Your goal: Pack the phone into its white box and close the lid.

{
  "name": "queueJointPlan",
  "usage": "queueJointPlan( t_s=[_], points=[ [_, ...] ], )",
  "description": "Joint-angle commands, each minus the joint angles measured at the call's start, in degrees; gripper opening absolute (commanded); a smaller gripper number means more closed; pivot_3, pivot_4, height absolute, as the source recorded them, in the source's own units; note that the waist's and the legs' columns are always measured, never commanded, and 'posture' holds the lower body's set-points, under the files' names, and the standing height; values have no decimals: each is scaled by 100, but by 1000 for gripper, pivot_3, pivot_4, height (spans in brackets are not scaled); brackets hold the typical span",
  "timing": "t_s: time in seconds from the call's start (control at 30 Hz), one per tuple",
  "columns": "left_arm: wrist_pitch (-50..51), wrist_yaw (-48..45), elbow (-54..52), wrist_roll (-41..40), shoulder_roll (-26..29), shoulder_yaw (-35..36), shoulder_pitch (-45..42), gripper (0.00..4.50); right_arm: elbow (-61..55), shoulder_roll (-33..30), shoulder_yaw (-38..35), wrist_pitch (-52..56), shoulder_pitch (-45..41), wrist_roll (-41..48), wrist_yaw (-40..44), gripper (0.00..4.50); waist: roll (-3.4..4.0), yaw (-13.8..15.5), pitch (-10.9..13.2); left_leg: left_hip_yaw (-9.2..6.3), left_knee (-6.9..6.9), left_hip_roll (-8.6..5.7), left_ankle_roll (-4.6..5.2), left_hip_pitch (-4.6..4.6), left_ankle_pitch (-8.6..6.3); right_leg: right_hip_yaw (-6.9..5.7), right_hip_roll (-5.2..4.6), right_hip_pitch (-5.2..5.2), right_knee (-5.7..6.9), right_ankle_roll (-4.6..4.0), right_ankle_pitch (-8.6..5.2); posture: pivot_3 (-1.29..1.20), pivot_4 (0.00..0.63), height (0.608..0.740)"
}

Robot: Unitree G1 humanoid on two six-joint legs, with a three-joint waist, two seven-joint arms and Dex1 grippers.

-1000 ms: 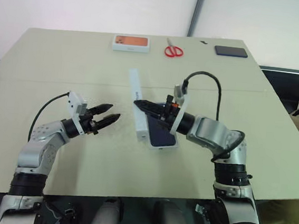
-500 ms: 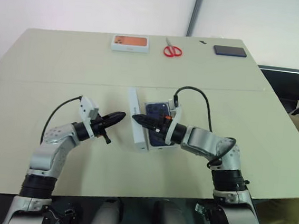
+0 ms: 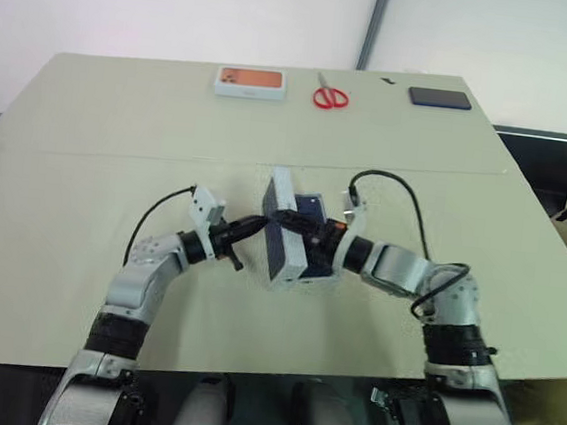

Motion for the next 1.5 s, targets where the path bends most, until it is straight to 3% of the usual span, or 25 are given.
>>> queueJointPlan(
  t_s=[0.03,0.23,0.4,0.53,0.73,0.93,1.2,1.5],
  points=[
    [-258,-50,145,108,-122,-92,-193,95,-462,-716,-273,-554,47,-1158,1052,4471,-1,50,0,1,1,0,3,0,-2,0,0,0,-3,0,0,0,150,740],
    [-423,-155,613,240,-275,-181,-467,95,-419,-1239,-570,-1349,3,-2381,2058,4471,0,67,0,1,2,1,6,4,-4,1,5,0,2,0,0,0,150,740],
    [-577,-196,717,358,-219,-133,-520,95,-782,-1399,262,-2073,299,-3981,2672,4471,0,69,0,2,3,1,6,4,-4,2,5,1,1,1,0,0,150,740],
    [-28,-399,110,101,218,10,-207,95,-741,-1666,1033,-3423,340,-5759,3140,3191,1,56,1,3,8,1,6,3,-4,3,4,0,3,1,0,0,150,740],
    [606,-676,-493,-11,854,-41,478,95,-400,-1452,1160,-4018,324,-6525,3545,49,2,70,1,2,3,2,6,7,-4,5,3,1,2,0,0,0,150,740],
    [635,-386,-258,0,518,-20,371,95,-575,-1475,1406,-4494,560,-6851,4487,49,0,120,2,-3,19,-1,5,5,-4,-2,-4,14,-2,0,0,0,150,740],
    [238,-482,594,264,118,-235,-34,95,-656,-1367,1172,-4361,659,-7021,4542,49,2,107,0,-3,23,-3,5,9,-4,-3,-3,18,1,0,0,0,150,740],
    [150,-402,839,334,-198,-215,-501,95,-788,-1199,967,-4279,729,-7029,4534,49,1,122,0,-6,28,-5,5,8,-4,-6,-5,23,1,1,1,0,150,740]
  ],
)
